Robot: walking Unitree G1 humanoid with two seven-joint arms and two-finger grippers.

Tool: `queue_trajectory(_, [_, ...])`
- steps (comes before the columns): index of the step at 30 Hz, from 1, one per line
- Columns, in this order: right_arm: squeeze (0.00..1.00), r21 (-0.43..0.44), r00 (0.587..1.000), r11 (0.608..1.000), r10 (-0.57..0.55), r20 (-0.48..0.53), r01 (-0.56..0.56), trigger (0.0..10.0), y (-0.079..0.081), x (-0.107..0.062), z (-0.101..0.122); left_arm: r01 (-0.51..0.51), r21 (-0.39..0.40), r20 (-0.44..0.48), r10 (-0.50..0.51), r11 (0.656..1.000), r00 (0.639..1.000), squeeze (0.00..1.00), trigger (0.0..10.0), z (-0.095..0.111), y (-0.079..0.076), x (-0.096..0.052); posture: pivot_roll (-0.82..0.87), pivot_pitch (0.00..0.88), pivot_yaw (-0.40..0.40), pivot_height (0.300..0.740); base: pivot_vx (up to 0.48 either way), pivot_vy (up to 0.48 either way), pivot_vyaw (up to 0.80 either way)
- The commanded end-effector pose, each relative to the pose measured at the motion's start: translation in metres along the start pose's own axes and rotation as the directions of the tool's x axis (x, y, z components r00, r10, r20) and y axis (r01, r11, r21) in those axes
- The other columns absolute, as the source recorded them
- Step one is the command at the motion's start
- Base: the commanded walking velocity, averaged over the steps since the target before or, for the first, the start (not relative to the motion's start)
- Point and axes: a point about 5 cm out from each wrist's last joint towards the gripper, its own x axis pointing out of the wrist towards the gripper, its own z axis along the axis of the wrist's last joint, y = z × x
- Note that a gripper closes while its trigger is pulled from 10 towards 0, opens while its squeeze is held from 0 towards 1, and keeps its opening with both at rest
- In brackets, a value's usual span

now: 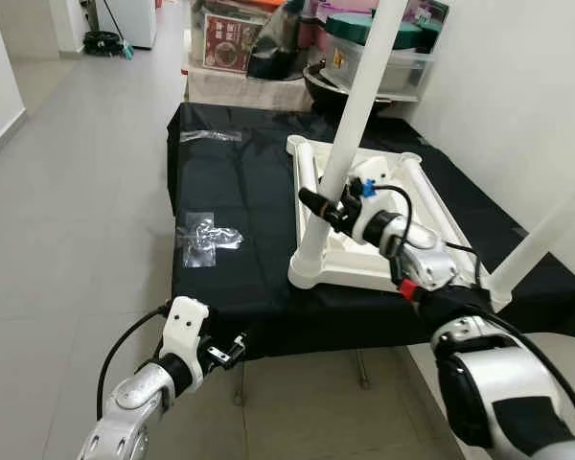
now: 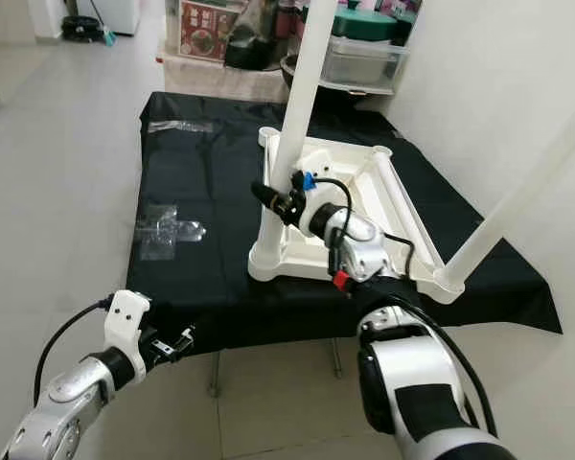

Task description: Building children table

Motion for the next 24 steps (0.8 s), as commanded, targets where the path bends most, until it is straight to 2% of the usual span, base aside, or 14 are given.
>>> queue_trajectory(1, [0.0, -0.008, 0.941, 0.948, -0.317, -0.115, 0.318, 0.0, -0.031, -0.015, -0.018, 0.003, -0.001, -0.014, -0.003, 1.0, 1.0, 0.0, 10.0, -0.004, -0.002, -0.002, 0.07, 0.0, -0.181, 0.74, 0.0, 0.0, 0.0])
queue_trajectory(2, [0.0, 0.03, 0.867, 0.876, -0.472, -0.161, 0.482, 0.0, -0.044, -0.025, -0.029, 0.004, -0.002, -0.015, -0.004, 1.0, 1.0, 0.0, 10.0, -0.004, -0.003, -0.002, 0.07, 0.0, -0.179, 0.74, 0.0, 0.0, 0.0])
queue_trajectory(3, [0.0, 0.03, 0.867, 0.876, -0.472, -0.161, 0.482, 0.0, -0.044, -0.025, -0.029, 0.004, -0.002, -0.015, -0.004, 1.0, 1.0, 0.0, 10.0, -0.004, -0.003, -0.002, 0.07, 0.0, -0.179, 0.74, 0.0, 0.0, 0.0])
queue_trajectory(4, [0.0, 0.068, 0.771, 0.778, -0.6, -0.211, 0.624, 0.0, -0.051, -0.038, -0.045, 0.008, -0.004, -0.018, -0.008, 1.0, 1.0, 0.0, 10.0, -0.005, -0.004, -0.002, 0.06, 0.0, -0.171, 0.74, 0.0, 0.0, 0.0])
queue_trajectory(5, [0.0, 0.068, 0.771, 0.778, -0.6, -0.211, 0.624, 0.0, -0.051, -0.038, -0.045, 0.008, -0.004, -0.018, -0.008, 1.0, 1.0, 0.0, 10.0, -0.005, -0.004, -0.002, 0.06, 0.0, -0.171, 0.74, 0.0, 0.0, 0.0])
queue_trajectory(7, [0.0, 0.099, 0.662, 0.663, -0.7, -0.268, 0.742, 0.0, -0.052, -0.055, -0.067, 0.013, -0.006, -0.022, -0.013, 1.0, 1.0, 0.0, 10.0, -0.006, -0.004, -0.001, 0.06, 0.0, -0.167, 0.74, 0.0, 0.0, 0.0])
queue_trajectory(8, [0.0, 0.099, 0.662, 0.663, -0.7, -0.268, 0.742, 0.0, -0.052, -0.055, -0.067, 0.013, -0.006, -0.022, -0.013, 1.0, 1.0, 0.0, 10.0, -0.006, -0.004, -0.001, 0.06, 0.0, -0.167, 0.74, 0.0, 0.0, 0.0])
queue_trajectory(11, [0.0, 0.095, 0.606, 0.607, -0.742, -0.287, 0.789, 0.0, -0.044, -0.062, -0.078, 0.017, -0.006, -0.024, -0.017, 1.0, 1.0, 0.0, 10.0, -0.006, -0.005, 0.0, 0.05, 0.0, -0.165, 0.74, 0.0, 0.0, 0.0])
queue_trajectory(12, [0.0, 0.096, 0.569, 0.568, -0.772, -0.282, 0.818, 0.0, -0.041, -0.063, -0.077, 0.019, -0.006, -0.024, -0.019, 1.0, 1.0, 0.0, 10.0, -0.005, -0.005, 0.001, 0.05, 0.0, -0.165, 0.74, 0.0, 0.0, 0.0])
queue_trajectory(17, [0.0, 0.106, 0.585, 0.581, -0.764, -0.272, 0.807, 0.0, -0.038, -0.055, -0.068, 0.02, -0.007, -0.024, -0.02, 1.0, 1.0, 0.0, 10.0, -0.006, -0.006, 0.002, 0.05, 0.0, -0.166, 0.74, 0.0, 0.0, 0.0])
queue_trajectory(18, [0.0, 0.135, 0.653, 0.64, -0.722, -0.231, 0.756, 10.0, -0.033, -0.047, -0.06, 0.02, -0.008, -0.025, -0.02, 1.0, 0.999, 0.0, 10.0, -0.006, -0.006, 0.001, 0.05, 0.0, -0.165, 0.74, 0.0, 0.0, 0.0])
queue_trajectory(19, [0.0, 0.151, 0.687, 0.671, -0.697, -0.204, 0.726, 10.0, -0.029, -0.042, -0.054, 0.019, -0.008, -0.026, -0.02, 1.0, 0.999, 0.0, 10.0, -0.007, -0.006, 0.001, 0.05, 0.0, -0.166, 0.74, 0.0, 0.0, 0.0])
queue_trajectory(20, [1.0, 0.132, 0.734, 0.722, -0.666, -0.132, 0.679, 10.0, -0.027, -0.037, -0.04, 0.018, -0.009, -0.027, -0.019, 1.0, 0.999, 0.0, 10.0, -0.007, -0.006, 0.0, 0.05, 0.0, -0.166, 0.74, 0.0, 0.0, 0.0])
queue_trajectory(24, [1.0, 0.163, 0.761, 0.744, -0.644, -0.085, 0.648, 10.0, -0.028, -0.034, -0.03, 0.016, -0.009, -0.025, -0.016, 1.0, 1.0, 0.0, 10.0, -0.006, -0.005, -0.001, 0.05, 0.0, -0.166, 0.74, 0.0, 0.0, 0.0])
